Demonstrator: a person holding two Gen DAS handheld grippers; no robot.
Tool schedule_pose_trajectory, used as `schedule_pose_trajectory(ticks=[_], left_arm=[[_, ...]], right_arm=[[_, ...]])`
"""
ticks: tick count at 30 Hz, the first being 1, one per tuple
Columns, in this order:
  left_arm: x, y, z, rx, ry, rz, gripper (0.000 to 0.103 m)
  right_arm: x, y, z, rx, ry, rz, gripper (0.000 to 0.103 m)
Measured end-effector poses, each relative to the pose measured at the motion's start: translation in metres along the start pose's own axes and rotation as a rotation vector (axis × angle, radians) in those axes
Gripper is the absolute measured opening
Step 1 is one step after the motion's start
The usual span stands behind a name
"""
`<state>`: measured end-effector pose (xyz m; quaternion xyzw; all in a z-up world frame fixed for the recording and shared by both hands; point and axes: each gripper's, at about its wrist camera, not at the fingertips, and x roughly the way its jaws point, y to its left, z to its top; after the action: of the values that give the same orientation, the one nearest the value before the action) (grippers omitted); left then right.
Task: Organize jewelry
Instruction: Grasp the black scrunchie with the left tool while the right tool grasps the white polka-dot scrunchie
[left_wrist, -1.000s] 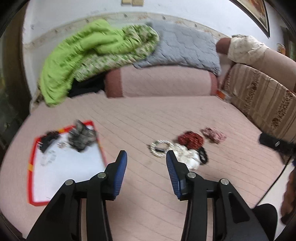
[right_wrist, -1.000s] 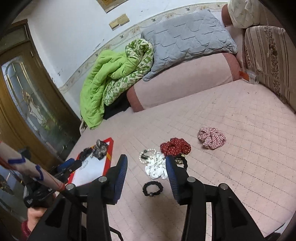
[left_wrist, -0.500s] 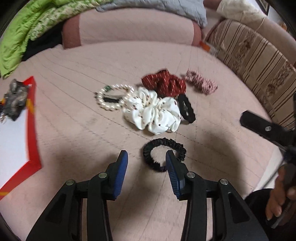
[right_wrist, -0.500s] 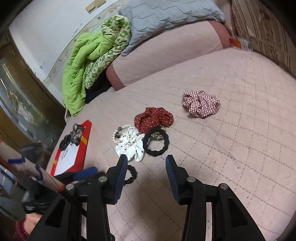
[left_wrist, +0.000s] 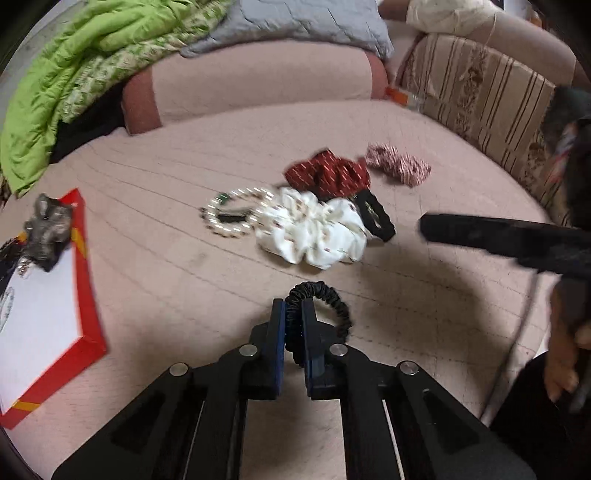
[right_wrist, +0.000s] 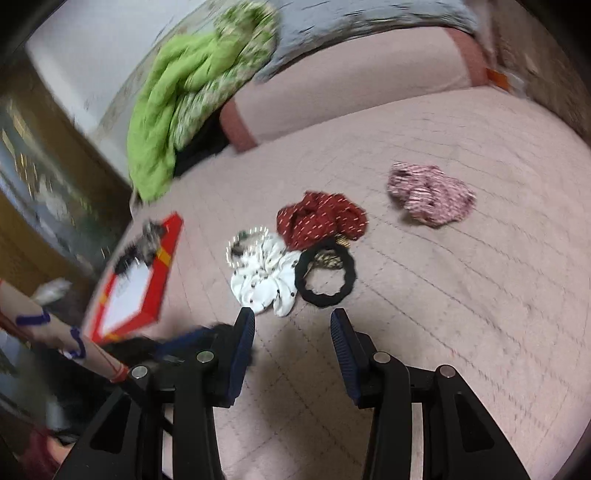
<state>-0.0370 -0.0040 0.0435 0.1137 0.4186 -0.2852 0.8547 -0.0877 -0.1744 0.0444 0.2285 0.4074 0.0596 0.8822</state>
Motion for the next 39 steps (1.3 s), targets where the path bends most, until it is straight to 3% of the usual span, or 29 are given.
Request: schedule_pose_trajectory(ticks=[5,14,19,23,25,27,28,31,36,39], left_arm=[[-0.018,0.026,0.001,-0.057,-0.07,0.025,0.008],[-0.024,0.048,0.005,-0.109,-0.102,0.039,0.008],[-0.027,0.056,0.003,-0.127,-0.109,0.041,0.008],[-0.026,0.063,0.0,-0.14,-0.101,0.046,0.008],[-0.026,0.064,0.0,-0.145,-0.099,0.044,0.008],[-0.026,0.065,0.0,-0.145,-0.101,0.046,0.008],[-0.027,0.065,0.0,-0.146,-0.103,0.045,0.008],[-0.028,0.065,0.0,-0.151,-0.111,0.044,0.008],[-0.032,0.067,0.0,-0.156,-0.124,0.048,0.008],[-0.033,0.067,-0.002,-0.154,-0.126,0.052,0.008]], right_arm=[[0.03,0.02,0.012,-0.16,0.053,-0.096,0.042],[0.04,0.058,0.014,-0.252,0.022,0.014,0.039],[0.069,0.074,0.018,-0.299,0.076,-0.001,0.039],[0.101,0.074,0.019,-0.324,0.146,-0.076,0.039],[0.112,0.071,0.019,-0.34,0.17,-0.127,0.03],[0.112,0.068,0.02,-0.346,0.166,-0.153,0.015],[0.109,0.065,0.022,-0.337,0.159,-0.157,0.013],[0.09,0.055,0.027,-0.247,0.117,-0.08,0.011],[0.032,0.046,0.033,-0.113,-0.064,0.157,0.011],[0.011,0.037,0.033,-0.041,-0.131,0.233,0.011]])
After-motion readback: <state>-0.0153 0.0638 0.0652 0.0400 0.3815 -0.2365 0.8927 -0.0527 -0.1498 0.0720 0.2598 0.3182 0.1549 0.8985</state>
